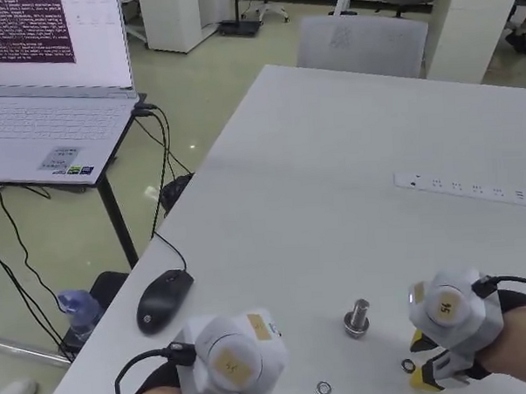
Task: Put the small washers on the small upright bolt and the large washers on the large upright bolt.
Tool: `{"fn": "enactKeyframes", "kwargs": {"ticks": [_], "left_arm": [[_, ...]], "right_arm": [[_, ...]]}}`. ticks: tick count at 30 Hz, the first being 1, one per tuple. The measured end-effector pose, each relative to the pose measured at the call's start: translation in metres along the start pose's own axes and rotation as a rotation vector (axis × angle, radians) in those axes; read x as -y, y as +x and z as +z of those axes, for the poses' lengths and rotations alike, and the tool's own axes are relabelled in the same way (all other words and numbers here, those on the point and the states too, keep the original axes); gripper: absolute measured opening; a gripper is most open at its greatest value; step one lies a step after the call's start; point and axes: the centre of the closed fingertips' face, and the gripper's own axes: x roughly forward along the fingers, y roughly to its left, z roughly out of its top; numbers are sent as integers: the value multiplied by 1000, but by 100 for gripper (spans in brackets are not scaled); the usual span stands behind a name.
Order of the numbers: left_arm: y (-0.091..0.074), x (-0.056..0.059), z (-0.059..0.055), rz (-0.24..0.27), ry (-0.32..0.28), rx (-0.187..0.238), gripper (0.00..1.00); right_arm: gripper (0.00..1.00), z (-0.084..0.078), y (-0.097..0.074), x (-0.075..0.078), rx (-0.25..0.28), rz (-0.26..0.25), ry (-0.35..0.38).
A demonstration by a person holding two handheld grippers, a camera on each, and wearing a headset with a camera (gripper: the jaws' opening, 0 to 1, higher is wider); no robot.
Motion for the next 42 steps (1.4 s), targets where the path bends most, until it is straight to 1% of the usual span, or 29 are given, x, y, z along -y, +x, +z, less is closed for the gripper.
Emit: {"fn": "enactKeyframes", "kwargs": {"ticks": [4,5,6,11,13,15,22,26,28,30,33,36,39,41,42], "left_arm": [[0,0,0,-1,8,0,88],[0,0,0,-2,7,0,87],[0,0,1,-2,6,1,87],[0,2,2,-3,11,3,87],[0,2,2,-3,9,3,87],[0,2,2,-3,10,3,87],[-1,3,1,-4,14,1,86],[-2,4,-1,-5,18,-7,85],[-2,4,-1,-6,17,-7,85],[-2,4,-1,-5,19,-6,85],[-3,4,0,-4,19,-5,84],[-3,4,1,-2,21,-3,84],[-4,7,4,-5,23,3,84],[-3,9,6,-15,5,17,85],[-3,8,7,-12,5,16,85]], "right_arm": [[28,0,2,-1,2,4,1],[28,0,2,-1,1,4,4],[27,1,3,0,12,1,16],[27,1,3,0,12,-3,26],[24,2,3,1,16,-3,30],[20,1,3,1,8,-6,24],[17,2,4,1,-9,-16,35],[15,3,4,0,-15,-23,42],[14,3,4,-1,-21,-28,37],[14,3,4,-1,-30,-33,33],[14,3,3,0,-42,-36,48],[13,3,3,0,-36,-38,72],[13,1,2,0,-35,-40,77],[13,-1,1,1,-41,-45,77],[13,-1,-1,1,-38,-52,80]]}}
